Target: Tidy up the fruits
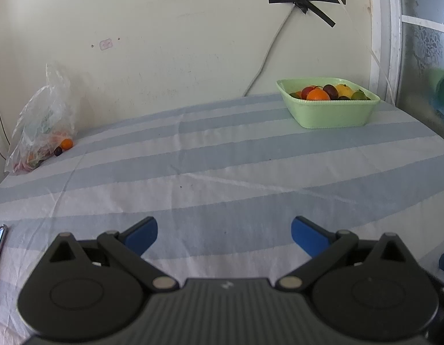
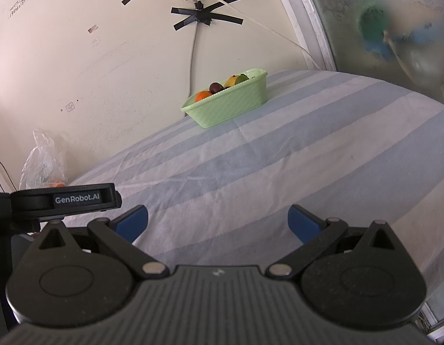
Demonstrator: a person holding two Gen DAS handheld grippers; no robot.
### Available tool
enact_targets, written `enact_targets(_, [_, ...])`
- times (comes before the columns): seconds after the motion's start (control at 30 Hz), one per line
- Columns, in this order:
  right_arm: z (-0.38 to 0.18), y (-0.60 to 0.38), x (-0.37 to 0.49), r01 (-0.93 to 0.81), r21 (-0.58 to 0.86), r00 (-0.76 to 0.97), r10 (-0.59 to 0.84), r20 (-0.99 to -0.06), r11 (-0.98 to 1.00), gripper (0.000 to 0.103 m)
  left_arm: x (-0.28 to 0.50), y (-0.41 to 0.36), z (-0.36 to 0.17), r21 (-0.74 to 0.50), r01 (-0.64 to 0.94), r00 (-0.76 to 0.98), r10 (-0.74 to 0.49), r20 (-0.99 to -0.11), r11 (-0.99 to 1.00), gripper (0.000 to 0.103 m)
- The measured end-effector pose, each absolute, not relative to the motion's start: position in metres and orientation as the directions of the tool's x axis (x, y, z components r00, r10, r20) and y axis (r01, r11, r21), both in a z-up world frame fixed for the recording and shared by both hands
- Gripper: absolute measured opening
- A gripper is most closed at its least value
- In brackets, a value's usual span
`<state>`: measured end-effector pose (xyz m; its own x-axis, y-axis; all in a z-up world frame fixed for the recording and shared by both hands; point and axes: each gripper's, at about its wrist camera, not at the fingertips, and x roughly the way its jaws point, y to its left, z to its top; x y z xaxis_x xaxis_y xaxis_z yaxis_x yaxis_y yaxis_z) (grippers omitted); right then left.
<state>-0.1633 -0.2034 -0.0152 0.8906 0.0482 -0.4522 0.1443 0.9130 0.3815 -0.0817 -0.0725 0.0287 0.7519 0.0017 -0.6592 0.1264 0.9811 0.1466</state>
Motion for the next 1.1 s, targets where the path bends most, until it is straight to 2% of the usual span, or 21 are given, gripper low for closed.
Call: enact_targets(1.1, [-0.0144, -0.2058, -0.1651, 0.141, 0.386, 0.898, 0.046, -0.437, 0.912, 0.103, -0.0817, -0.0739, 0.0300, 0.176, 0.105, 0.750, 0.039, -0.660, 0.979, 0.103])
